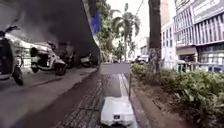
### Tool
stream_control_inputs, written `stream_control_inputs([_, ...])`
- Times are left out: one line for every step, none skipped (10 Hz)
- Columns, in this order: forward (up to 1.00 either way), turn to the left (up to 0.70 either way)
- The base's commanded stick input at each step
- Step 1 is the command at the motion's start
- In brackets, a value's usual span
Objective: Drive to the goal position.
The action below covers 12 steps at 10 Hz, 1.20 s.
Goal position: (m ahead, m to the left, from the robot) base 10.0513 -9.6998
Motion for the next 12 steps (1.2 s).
stream_control_inputs([0.69, 0.01])
stream_control_inputs([0.69, 0.01])
stream_control_inputs([0.69, 0.01])
stream_control_inputs([0.69, 0.01])
stream_control_inputs([0.69, 0.01])
stream_control_inputs([0.69, 0.01])
stream_control_inputs([0.69, 0.01])
stream_control_inputs([0.69, 0.01])
stream_control_inputs([0.69, 0.01])
stream_control_inputs([0.69, 0.01])
stream_control_inputs([0.69, 0.01])
stream_control_inputs([0.69, 0.01])
